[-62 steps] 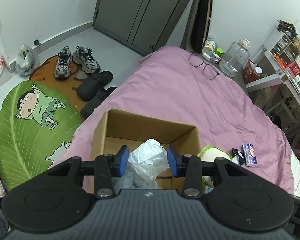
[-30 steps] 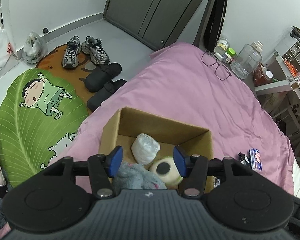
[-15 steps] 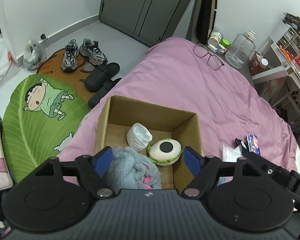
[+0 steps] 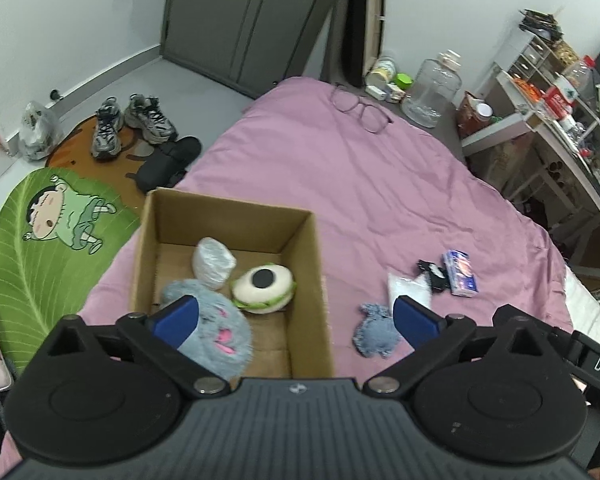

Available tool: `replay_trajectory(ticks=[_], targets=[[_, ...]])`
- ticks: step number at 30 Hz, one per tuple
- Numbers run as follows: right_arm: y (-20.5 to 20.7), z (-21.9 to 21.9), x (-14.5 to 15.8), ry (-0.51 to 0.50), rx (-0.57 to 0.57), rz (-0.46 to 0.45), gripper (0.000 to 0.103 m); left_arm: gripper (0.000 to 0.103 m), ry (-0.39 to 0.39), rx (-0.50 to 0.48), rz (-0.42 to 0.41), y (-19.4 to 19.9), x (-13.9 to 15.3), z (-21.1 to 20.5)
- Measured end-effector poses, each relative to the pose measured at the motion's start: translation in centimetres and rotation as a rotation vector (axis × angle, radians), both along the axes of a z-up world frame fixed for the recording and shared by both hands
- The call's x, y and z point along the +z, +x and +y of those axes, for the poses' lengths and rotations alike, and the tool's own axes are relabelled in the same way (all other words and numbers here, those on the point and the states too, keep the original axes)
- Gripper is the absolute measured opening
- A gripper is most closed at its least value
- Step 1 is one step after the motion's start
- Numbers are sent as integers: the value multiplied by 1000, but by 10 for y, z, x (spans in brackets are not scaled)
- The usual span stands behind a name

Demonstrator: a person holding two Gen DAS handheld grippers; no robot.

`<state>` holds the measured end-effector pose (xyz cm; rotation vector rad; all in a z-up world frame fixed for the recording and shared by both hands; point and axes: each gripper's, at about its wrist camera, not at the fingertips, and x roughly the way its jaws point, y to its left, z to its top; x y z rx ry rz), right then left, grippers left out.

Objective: Organize soft objects
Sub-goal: 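Withdraw both grippers from the box toward the remaining items, then grasp the clear filling bag with left gripper while right grasps the blue tissue pack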

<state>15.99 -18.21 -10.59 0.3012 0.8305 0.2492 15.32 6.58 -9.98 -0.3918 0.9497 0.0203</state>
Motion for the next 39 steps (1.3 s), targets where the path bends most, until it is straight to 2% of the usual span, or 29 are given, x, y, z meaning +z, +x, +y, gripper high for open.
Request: replay_trajectory(ticks=[10, 13, 20, 23, 29, 39], targets=[[-8, -39, 8, 9, -41, -6, 103, 103, -18, -58, -29, -2, 12, -36], [-8, -51, 9, 6, -61, -5, 103, 103, -33, -58, -8, -1, 11, -44], [-7, -75, 5, 21, -90, 4, 103, 102, 1, -59, 23, 4, 12, -65], [-5, -84, 2, 27, -96, 9, 103, 102, 44, -45, 16, 6, 14, -73], [1, -101, -5, 34, -107, 21, 103, 102, 64, -54, 17, 17, 13, -90], [14, -134, -35, 113, -122, 48, 101, 100, 38, -56, 44, 41, -5, -111]])
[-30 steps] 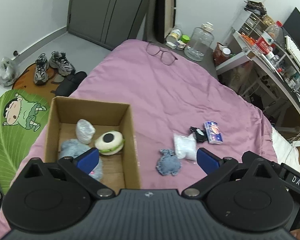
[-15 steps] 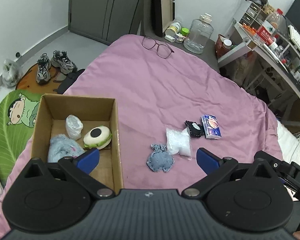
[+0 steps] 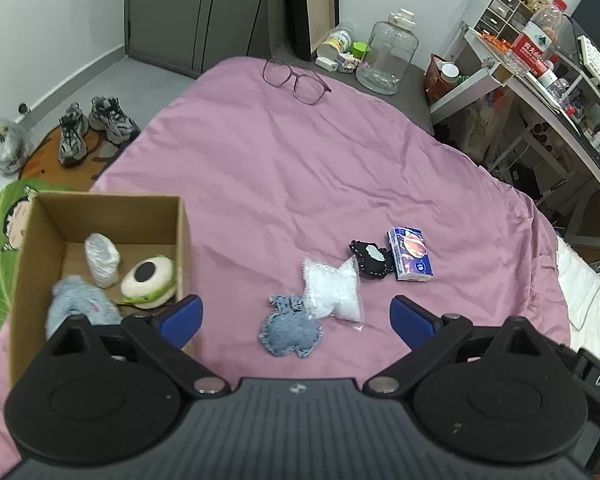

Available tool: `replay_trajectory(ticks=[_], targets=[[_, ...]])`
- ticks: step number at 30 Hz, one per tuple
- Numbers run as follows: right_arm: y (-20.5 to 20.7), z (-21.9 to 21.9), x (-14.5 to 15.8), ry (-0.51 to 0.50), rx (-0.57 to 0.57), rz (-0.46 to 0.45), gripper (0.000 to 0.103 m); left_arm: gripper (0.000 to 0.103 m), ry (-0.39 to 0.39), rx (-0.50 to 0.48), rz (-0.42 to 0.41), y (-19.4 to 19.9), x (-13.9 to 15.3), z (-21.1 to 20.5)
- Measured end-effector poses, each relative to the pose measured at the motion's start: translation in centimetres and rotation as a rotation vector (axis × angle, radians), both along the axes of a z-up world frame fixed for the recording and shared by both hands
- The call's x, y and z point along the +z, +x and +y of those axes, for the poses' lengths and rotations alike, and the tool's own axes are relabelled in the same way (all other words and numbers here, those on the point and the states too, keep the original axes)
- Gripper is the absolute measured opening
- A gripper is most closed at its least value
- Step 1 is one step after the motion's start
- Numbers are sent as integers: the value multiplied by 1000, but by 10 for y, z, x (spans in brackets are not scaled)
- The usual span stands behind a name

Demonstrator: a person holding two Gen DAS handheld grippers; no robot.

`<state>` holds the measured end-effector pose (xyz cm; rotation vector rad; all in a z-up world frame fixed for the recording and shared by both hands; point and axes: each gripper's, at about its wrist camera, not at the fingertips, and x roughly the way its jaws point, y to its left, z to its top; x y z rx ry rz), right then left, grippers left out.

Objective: Organize soft objects
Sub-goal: 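Grasp the clear filling bag with left gripper while right grasps the blue tissue pack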

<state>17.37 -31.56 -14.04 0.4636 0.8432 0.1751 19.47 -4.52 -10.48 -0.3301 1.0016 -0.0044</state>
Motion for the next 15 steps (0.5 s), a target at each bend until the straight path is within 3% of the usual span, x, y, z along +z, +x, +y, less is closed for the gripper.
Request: replay_trajectory(ticks=[15], targets=[[25, -21, -47, 86, -45, 37, 98, 98, 25, -6, 65, 42, -47, -28]])
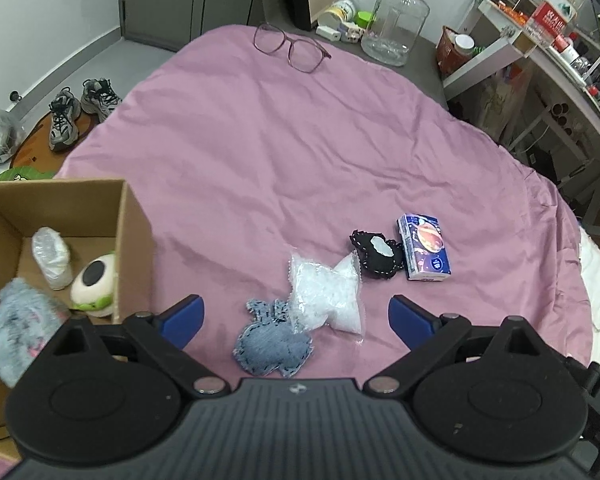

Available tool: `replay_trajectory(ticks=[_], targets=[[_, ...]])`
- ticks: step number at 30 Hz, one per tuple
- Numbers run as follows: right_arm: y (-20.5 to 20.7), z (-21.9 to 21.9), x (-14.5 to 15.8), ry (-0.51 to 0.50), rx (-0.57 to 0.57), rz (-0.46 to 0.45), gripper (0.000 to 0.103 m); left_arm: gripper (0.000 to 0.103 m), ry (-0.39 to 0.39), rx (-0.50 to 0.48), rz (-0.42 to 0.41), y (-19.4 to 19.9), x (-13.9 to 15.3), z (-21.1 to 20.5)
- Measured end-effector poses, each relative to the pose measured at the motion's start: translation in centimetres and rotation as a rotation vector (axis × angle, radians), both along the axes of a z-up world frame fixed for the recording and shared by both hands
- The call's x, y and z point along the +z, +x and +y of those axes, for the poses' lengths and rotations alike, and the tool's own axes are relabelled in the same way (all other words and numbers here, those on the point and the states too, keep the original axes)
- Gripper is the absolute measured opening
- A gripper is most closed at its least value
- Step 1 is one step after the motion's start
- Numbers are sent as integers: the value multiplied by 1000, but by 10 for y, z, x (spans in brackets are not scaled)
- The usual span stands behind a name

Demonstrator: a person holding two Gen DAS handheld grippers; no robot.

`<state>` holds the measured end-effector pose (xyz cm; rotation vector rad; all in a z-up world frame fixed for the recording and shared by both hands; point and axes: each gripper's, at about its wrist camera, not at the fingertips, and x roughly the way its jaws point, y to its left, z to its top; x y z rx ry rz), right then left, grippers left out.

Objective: Organize soft objects
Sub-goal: 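Grasp the clear filling bag with left gripper while right grasps the blue tissue pack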

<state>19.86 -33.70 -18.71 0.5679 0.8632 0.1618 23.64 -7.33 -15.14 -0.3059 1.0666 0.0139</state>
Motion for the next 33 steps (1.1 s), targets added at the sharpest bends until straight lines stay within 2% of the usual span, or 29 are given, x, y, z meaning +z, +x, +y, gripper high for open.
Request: replay_trajectory(ticks=[5, 15, 18, 26, 29, 33], targets=[[12, -3, -15, 22, -16, 23, 97, 94, -4, -10, 22, 13, -15, -9], [35, -5, -43, 92, -45, 14, 96, 73, -12, -10, 79, 35, -49, -17], [43, 0, -51, 81, -33, 31, 92, 71, -18, -15, 84, 42, -56, -19], [57, 0, -64, 60, -54, 42, 92, 64, -53, -21, 104, 53, -76, -21], [62, 6, -66, 19, -39, 24, 92, 63, -69, -23, 106, 57, -81, -21], [68, 11, -69, -21, -26, 15, 91, 53, -89, -24, 105, 61, -88, -20]])
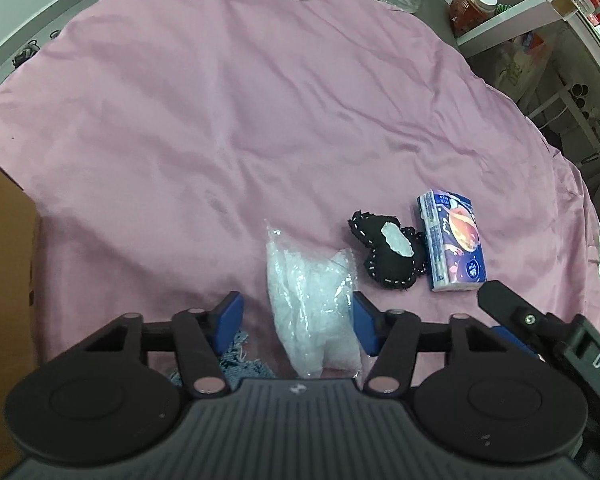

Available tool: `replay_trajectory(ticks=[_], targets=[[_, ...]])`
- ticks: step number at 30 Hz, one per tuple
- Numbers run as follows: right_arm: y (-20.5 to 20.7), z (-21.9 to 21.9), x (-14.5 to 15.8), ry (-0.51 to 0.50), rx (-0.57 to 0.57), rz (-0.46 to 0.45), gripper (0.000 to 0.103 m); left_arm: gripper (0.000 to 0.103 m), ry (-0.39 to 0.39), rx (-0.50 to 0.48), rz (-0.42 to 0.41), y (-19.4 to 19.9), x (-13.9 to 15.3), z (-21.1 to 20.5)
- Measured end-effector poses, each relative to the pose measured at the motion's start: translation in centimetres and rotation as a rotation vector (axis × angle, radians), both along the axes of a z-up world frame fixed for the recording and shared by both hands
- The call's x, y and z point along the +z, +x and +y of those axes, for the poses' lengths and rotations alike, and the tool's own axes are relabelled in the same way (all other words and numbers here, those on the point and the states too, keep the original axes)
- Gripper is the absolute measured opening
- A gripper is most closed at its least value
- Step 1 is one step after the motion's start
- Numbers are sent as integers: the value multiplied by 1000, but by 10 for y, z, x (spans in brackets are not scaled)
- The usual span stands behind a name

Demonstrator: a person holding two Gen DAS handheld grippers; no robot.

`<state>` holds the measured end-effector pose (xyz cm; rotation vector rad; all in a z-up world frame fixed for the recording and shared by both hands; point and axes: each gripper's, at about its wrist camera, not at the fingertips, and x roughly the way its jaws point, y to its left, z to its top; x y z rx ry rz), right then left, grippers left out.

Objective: Organize soft objects
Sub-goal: 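Grasp the clear filling bag with left gripper while right grasps the blue tissue pack, then carry the filling bag with left gripper while right carries the tissue pack to the box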

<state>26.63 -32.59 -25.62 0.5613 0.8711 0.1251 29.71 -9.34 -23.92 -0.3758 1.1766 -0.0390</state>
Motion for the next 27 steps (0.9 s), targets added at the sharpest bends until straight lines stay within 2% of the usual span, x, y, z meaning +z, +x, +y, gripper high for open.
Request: replay_trajectory(ticks=[1, 2, 7, 13, 15, 27], targets=[[1, 1, 0, -10, 3, -3, 91, 48, -8, -6, -6, 0, 0, -1], [2, 4, 0, -25, 8, -7, 91, 38, -19, -16, -10, 1, 1, -2], [14, 23, 0, -120, 47, -41, 90, 30, -25, -24, -18, 2, 6, -5], [24, 40, -1, -180, 99, -49, 66, 28, -25, -3, -27, -1, 16, 6], [22, 41, -1, -220, 97, -46, 52, 28, -25, 4, -35, -4, 21, 10], [-4, 34, 22, -192, 54, -45, 51, 28, -32, 11, -86, -32, 56, 27]])
